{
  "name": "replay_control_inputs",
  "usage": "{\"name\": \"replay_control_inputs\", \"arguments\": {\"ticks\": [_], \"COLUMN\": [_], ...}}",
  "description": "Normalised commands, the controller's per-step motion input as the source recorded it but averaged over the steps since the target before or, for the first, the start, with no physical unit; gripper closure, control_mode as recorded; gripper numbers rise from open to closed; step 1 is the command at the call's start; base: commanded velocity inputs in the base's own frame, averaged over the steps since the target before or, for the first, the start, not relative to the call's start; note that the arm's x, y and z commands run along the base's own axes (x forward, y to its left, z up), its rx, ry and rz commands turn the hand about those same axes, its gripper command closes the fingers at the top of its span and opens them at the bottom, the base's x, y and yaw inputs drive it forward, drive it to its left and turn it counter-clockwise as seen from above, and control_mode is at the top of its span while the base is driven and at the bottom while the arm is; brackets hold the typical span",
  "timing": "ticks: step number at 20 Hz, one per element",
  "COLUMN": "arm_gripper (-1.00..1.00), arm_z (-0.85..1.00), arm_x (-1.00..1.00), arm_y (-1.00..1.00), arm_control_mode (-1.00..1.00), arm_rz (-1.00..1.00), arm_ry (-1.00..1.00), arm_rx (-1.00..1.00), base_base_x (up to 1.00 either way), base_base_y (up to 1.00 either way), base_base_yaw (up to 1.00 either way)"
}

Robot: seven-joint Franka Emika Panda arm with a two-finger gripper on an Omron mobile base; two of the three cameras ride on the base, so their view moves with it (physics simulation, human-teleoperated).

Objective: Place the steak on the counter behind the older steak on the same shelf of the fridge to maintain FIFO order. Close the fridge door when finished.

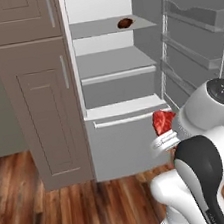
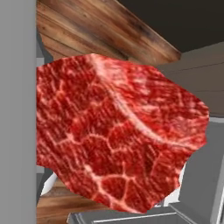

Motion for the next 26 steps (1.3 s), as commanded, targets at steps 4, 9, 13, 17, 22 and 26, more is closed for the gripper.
{"name": "replay_control_inputs", "arguments": {"ticks": [4,9,13,17,22,26], "arm_gripper": [1.0,1.0,1.0,1.0,1.0,1.0], "arm_z": [0.0,0.0,0.0,0.0,0.0,0.0], "arm_x": [0.0,0.0,0.0,0.0,0.0,0.0], "arm_y": [0.0,0.0,0.0,0.0,0.0,0.0], "arm_control_mode": [1.0,1.0,1.0,1.0,1.0,1.0], "arm_rz": [0.0,0.0,0.0,0.0,0.0,0.0], "arm_ry": [0.0,0.0,0.0,0.0,0.0,0.0], "arm_rx": [0.0,0.0,0.0,0.0,0.0,0.0], "base_base_x": [0.86,0.64,0.41,0.46,0.54,0.57], "base_base_y": [-0.07,-0.04,0.01,-0.01,0.0,0.0], "base_base_yaw": [-0.02,-0.04,-0.28,-0.27,-0.23,-0.19]}}
